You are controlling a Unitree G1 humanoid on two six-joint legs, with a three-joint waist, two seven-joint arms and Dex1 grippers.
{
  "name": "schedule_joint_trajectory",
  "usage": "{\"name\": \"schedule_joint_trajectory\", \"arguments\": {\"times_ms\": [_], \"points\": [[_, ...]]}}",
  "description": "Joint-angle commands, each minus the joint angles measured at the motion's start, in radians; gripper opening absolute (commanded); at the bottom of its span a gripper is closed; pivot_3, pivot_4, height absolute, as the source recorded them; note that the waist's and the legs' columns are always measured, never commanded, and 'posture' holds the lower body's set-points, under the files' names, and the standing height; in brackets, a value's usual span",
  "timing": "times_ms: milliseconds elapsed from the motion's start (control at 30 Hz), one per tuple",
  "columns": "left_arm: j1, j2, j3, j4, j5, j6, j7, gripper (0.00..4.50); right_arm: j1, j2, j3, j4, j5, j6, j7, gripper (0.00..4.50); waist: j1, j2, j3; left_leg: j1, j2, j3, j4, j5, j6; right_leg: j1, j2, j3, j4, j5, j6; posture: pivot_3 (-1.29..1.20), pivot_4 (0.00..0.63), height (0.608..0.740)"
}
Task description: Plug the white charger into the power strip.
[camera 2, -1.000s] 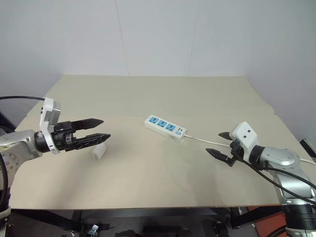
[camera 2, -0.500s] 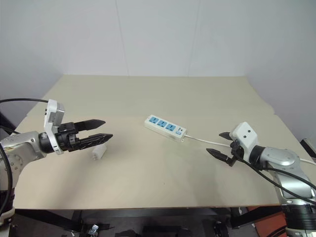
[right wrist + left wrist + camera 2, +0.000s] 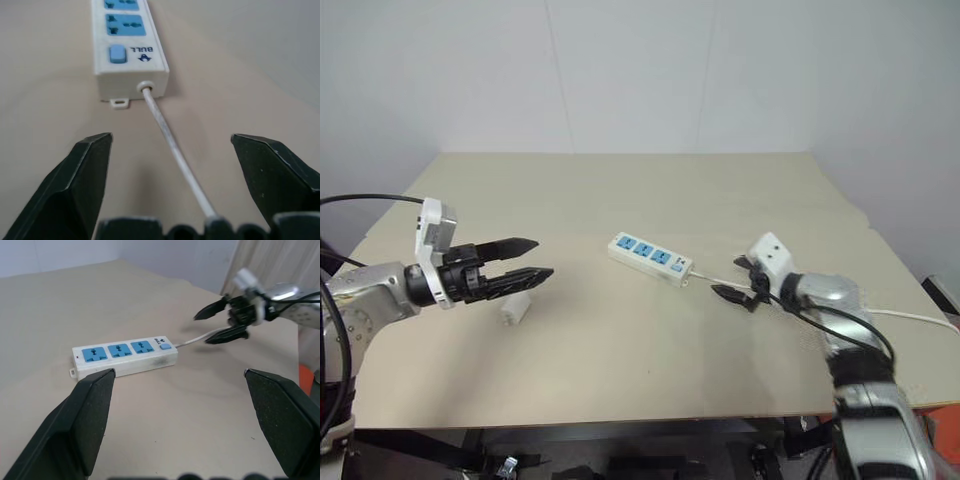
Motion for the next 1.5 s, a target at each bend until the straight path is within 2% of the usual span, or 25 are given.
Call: {"name": "schedule_joint_trajectory", "arguments": {"times_ms": [33,167,267,567,633,767,933,1067,1233,1500], "points": [[-0.015,0.03,0.016,-0.035,-0.021,0.005,-0.006,4.5,-0.111,0.026,0.016,0.195,-0.051,-0.104,0.009,4.45,0.001,0.0,0.002,0.0,0.0,0.0,0.0,0.0,0.0,0.0,0.0,0.0,0.0,0.0,0.0,0.0,0.15,0.74],[0.012,0.073,-0.02,-0.062,0.008,0.003,-0.03,4.5,-0.199,0.062,0.053,0.371,-0.105,-0.147,0.06,4.45,0.003,0.001,0.003,-0.005,0.0,0.0,0.0,0.001,-0.001,-0.003,-0.001,-0.001,0.0,0.0,0.0,0.0,0.15,0.74],[0.029,0.07,-0.023,-0.077,0.024,-0.016,-0.011,4.5,-0.232,0.08,0.064,0.432,-0.133,-0.156,0.069,3.85,0.001,0.001,0.003,-0.005,0.0,0.0,0.0,0.001,-0.002,-0.004,-0.001,0.0,0.001,0.0,0.0,0.0,0.15,0.74],[0.038,0.047,-0.043,-0.077,0.047,-0.037,0.01,4.5,-0.227,0.098,0.054,0.445,-0.147,-0.175,0.096,0.55,-0.006,0.001,0.003,-0.003,0.0,0.0,0.0,0.002,-0.003,-0.004,-0.001,-0.001,0.003,0.0,0.0,0.0,0.15,0.74],[0.031,0.042,-0.054,-0.068,0.054,-0.045,0.008,4.5,-0.217,0.098,0.054,0.435,-0.149,-0.18,0.096,0.02,-0.008,0.001,0.003,-0.003,0.0,0.0,0.0,0.001,-0.003,-0.004,-0.001,-0.001,0.003,0.0,0.0,0.0,0.15,0.74],[0.022,0.042,-0.068,-0.062,0.055,-0.052,-0.014,4.5,-0.155,0.085,0.052,0.34,-0.132,-0.212,0.138,0.02,-0.008,0.001,0.003,-0.003,0.0,0.0,-0.001,0.001,-0.003,-0.004,-0.001,-0.001,0.003,0.0,0.0,0.0,0.15,0.74],[0.014,0.062,-0.08,-0.03,0.084,-0.085,-0.056,4.5,0.033,0.033,0.041,0.026,-0.089,-0.151,0.178,0.02,-0.006,0.001,0.003,-0.004,0.001,-0.001,-0.001,0.001,-0.004,-0.004,-0.001,-0.001,0.003,0.0,0.0,0.0,0.15,0.74],[0.002,0.059,-0.077,-0.001,0.092,-0.121,-0.087,4.5,0.213,-0.012,0.007,-0.26,-0.043,-0.069,0.146,0.02,0.004,0.001,0.003,-0.004,0.001,-0.001,-0.001,0.001,-0.004,-0.004,-0.001,-0.001,0.003,0.0,0.0,0.0,0.15,0.74],[-0.004,0.04,-0.108,0.001,0.105,-0.13,-0.082,4.5,0.303,-0.014,-0.025,-0.397,0.003,0.018,0.103,0.02,0.009,0.001,0.003,-0.003,0.0,0.0,0.0,0.001,-0.004,-0.004,-0.001,-0.001,0.003,0.0,0.0,0.0,0.15,0.74],[-0.028,0.027,-0.116,0.009,0.092,-0.128,-0.114,4.5,0.374,0.004,-0.066,-0.525,0.074,0.053,0.041,2.84,0.011,0.0,0.003,-0.007,0.0,0.0,0.0,0.001,-0.004,-0.008,0.0,0.0,0.003,0.0,0.0,0.0,0.15,0.74]]}}
